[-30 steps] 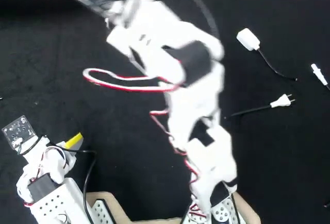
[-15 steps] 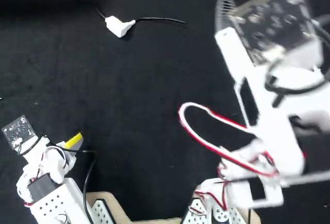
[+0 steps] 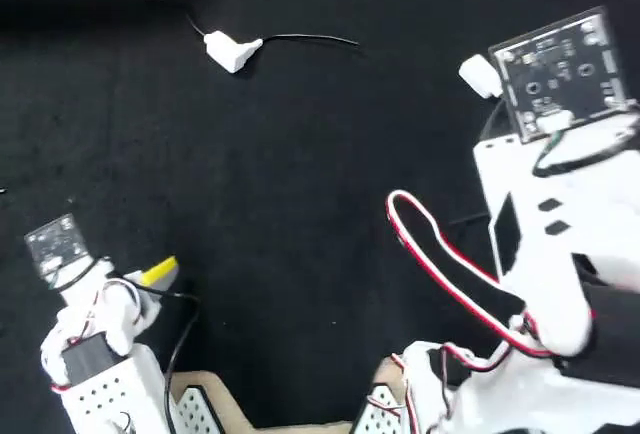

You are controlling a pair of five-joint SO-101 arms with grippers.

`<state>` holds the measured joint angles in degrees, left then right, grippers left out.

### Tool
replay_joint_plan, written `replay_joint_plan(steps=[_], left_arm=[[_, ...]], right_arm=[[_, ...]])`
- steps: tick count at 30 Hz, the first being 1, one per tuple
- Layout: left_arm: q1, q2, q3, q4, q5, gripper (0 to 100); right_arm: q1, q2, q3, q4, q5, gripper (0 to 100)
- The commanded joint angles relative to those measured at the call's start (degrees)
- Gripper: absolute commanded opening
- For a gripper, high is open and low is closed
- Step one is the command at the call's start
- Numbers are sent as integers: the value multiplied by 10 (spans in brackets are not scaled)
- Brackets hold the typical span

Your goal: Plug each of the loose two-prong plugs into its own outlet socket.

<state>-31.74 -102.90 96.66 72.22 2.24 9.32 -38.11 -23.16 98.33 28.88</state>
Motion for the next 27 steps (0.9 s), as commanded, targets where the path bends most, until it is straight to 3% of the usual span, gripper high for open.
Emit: replay_joint_plan(steps=[1,8,15,21,27], left_arm=[[59,-4,8,4,-3,429],[175,-4,8,4,-4,429],[181,-4,8,4,-3,429],[137,-4,9,4,-7,432],[98,-4,5,-6,-7,431]], right_arm=[[7,-65,192,-76,-70,155],[7,-207,573,-387,-204,155],[-50,-254,830,-590,-258,158],[-127,-254,950,-708,-258,158],[-144,-254,1043,-789,-254,158]])
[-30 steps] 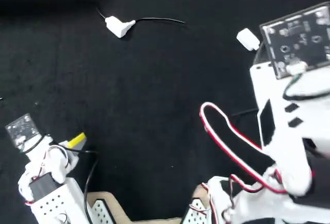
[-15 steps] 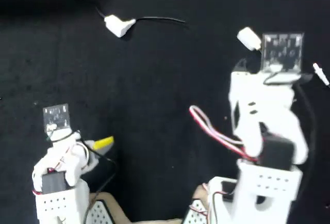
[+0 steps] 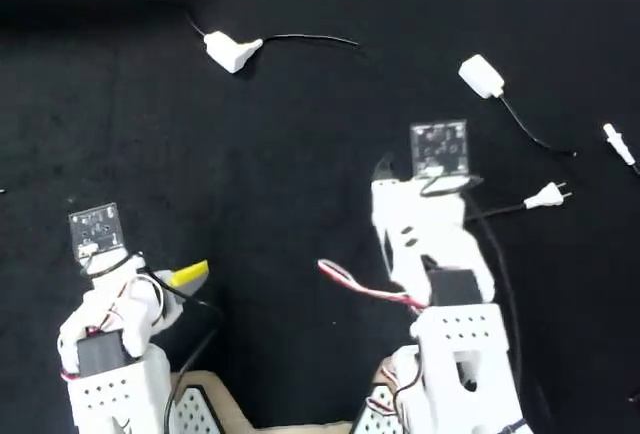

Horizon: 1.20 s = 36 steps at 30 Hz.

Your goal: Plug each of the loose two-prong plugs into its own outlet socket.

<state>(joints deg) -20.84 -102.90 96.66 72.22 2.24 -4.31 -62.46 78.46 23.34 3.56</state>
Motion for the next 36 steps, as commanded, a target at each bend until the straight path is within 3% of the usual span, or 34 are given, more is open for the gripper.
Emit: replay_joint_plan(steps=[1,9,14,29,36], left_arm=[[-11,-4,5,-24,-8,431],[-121,-4,4,-150,-194,431],[-223,-4,-49,-164,-195,430],[-231,2,-177,-195,-200,429],[-298,76,-258,-233,-200,429]], right_arm=[[-5,-9,44,-52,-1,158],[7,-9,101,-90,31,159],[9,-9,102,-85,32,159],[7,-9,104,-85,32,158],[7,-9,104,-85,32,157]])
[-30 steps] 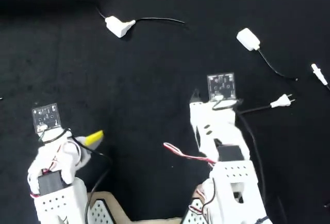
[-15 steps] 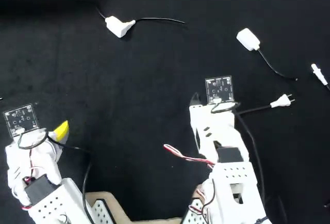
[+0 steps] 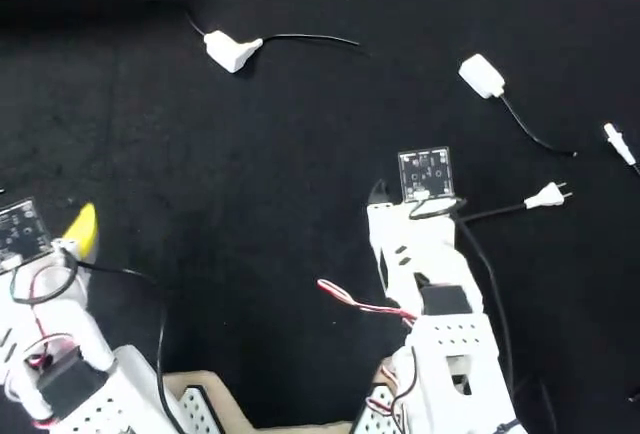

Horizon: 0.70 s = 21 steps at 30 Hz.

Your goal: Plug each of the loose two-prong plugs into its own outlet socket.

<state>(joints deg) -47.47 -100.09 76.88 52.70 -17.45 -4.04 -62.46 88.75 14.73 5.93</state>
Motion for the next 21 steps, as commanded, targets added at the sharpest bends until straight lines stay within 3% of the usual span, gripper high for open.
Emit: replay_joint_plan(steps=[1,6,15,21], left_arm=[[-45,83,-79,-50,-4,429],[-91,331,-229,-55,1,429],[-114,729,-618,103,9,429],[-114,920,-831,153,37,429]], right_arm=[[4,-9,1,1,8,157],[4,-9,1,1,8,156],[4,-9,1,1,8,156],[-10,-9,6,-1,9,156]])
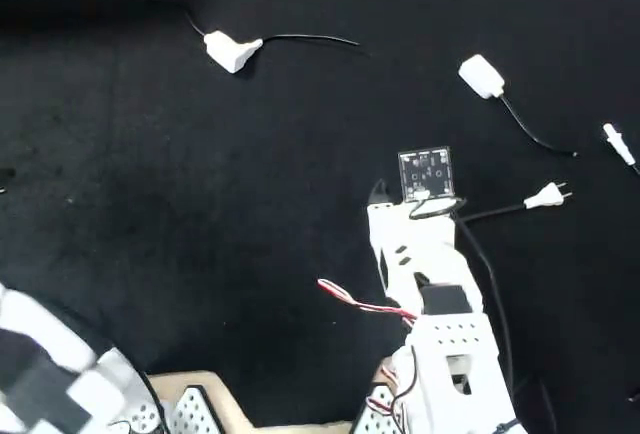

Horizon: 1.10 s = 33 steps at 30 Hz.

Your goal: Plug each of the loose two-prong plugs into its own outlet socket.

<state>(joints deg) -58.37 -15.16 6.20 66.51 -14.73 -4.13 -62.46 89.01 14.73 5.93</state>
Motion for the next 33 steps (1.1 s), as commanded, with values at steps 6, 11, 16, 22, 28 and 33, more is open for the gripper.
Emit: replay_joint_plan(steps=[6,11,16,22,28,33], left_arm=[[-5,233,-298,17,6,429],[-3,364,-441,12,-10,429],[0,518,-598,11,-23,429],[-1,702,-793,11,-43,429],[0,859,-933,-23,-79,429],[7,931,-977,-40,-79,428]], right_arm=[[-21,-9,7,-3,9,157],[-23,-9,7,-3,9,158],[-24,-9,7,-4,9,158],[-39,-9,7,-4,18,158],[-51,-9,9,-4,40,158],[-51,-9,9,-4,40,158]])
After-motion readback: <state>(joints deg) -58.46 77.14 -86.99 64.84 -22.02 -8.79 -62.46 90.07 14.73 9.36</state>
